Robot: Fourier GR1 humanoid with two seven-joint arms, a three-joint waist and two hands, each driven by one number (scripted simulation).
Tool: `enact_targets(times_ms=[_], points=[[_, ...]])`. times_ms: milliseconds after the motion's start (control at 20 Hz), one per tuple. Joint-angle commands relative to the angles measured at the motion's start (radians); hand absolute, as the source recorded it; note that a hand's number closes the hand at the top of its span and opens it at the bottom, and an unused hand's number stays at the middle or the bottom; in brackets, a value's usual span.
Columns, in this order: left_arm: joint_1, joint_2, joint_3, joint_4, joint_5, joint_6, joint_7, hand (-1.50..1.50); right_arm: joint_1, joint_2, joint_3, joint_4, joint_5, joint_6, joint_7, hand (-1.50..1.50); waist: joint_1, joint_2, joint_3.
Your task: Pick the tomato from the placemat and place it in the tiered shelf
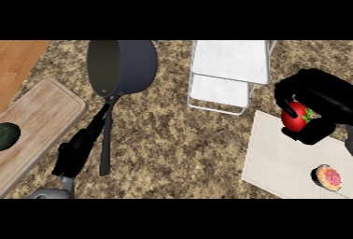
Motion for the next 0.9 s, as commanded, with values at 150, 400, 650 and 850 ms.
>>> enact_targets(times_ms=[150,400,650,850], points=[[-0.004,-0.02,-0.021,0.035,-0.007,-0.002,0.031,0.0,-0.18,-0.039,-0.231,0.253,-0.309,0.133,-0.355,1.5,-0.009,0.005,-0.007],[-0.018,-0.014,-0.013,0.068,-0.011,-0.011,0.009,0.0,-0.399,-0.032,-0.267,0.515,-0.36,0.28,-0.412,1.5,0.006,-0.001,-0.013],[-0.019,-0.037,-0.03,0.09,-0.028,0.002,0.013,0.0,-0.598,0.013,-0.249,0.698,-0.324,0.267,-0.384,1.5,0.015,0.0,-0.014],[-0.081,-0.044,-0.028,0.053,-0.022,0.003,0.09,0.0,-0.712,0.126,-0.213,0.828,-0.261,0.17,-0.36,1.5,0.015,0.001,-0.013]])
